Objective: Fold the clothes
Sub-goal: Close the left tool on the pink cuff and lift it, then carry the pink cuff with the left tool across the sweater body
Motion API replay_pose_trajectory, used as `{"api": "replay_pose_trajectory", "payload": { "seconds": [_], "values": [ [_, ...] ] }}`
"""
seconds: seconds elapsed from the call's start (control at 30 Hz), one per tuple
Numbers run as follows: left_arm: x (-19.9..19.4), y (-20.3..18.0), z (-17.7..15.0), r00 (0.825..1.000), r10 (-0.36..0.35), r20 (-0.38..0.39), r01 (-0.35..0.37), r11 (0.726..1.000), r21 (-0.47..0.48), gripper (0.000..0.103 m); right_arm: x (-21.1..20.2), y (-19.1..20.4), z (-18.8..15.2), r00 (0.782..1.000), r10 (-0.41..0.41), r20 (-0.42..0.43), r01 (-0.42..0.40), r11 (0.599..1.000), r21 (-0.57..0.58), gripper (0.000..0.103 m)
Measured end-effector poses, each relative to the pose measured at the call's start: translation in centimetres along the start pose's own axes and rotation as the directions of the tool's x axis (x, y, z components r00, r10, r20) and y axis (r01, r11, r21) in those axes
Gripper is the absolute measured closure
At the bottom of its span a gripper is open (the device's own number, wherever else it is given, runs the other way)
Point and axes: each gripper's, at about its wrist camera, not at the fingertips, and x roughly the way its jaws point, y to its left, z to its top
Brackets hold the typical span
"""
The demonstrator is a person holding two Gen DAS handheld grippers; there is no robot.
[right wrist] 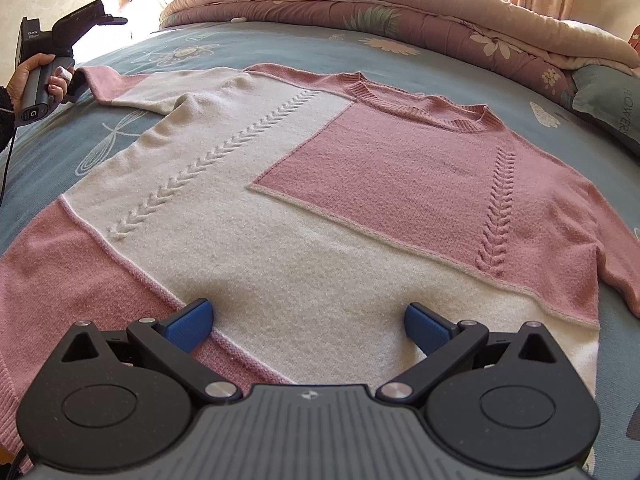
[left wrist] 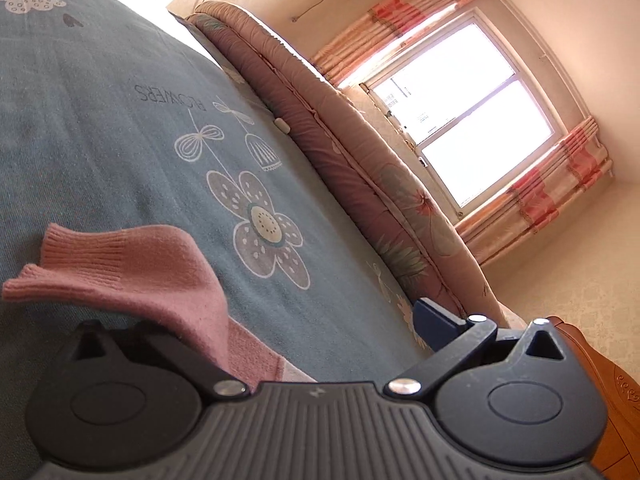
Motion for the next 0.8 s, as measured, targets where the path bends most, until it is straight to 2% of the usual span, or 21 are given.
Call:
{"api": "replay_pose_trajectory", "payload": {
  "seconds": [0.13, 0.23, 0.47, 0.6, 0.8],
  "values": [
    [-0.1, -2.7, -0.3, 0.999, -0.044, -0.026, 0.045, 0.998, 0.033, 0.001, -0.1, 0.2, 0.4, 1.000, -0.009, -0.010, 0.009, 1.000, -0.006, 0.000],
    [-0.4, -4.5, -0.5, 0.996, -0.077, -0.046, 0.079, 0.996, 0.048, 0.001, -0.6, 0.5, 0.5, 1.000, -0.018, 0.022, 0.018, 1.000, -0.023, 0.000],
    [-0.2, -9.0, -1.7, 0.987, -0.129, -0.094, 0.135, 0.988, 0.068, 0.001, -1.4, 1.3, 0.8, 0.999, 0.013, 0.044, -0.012, 0.999, -0.040, 0.000],
    [0.1, -11.5, -2.7, 0.976, -0.175, -0.129, 0.181, 0.983, 0.035, 0.001, -1.3, 1.4, 0.9, 0.999, 0.013, 0.033, -0.011, 0.999, -0.036, 0.000],
    [1.5, -15.2, -4.5, 0.965, -0.190, -0.183, 0.201, 0.979, 0.043, 0.001, -1.9, 1.0, 1.1, 0.999, 0.019, 0.043, -0.019, 1.000, -0.011, 0.000]
  ]
}}
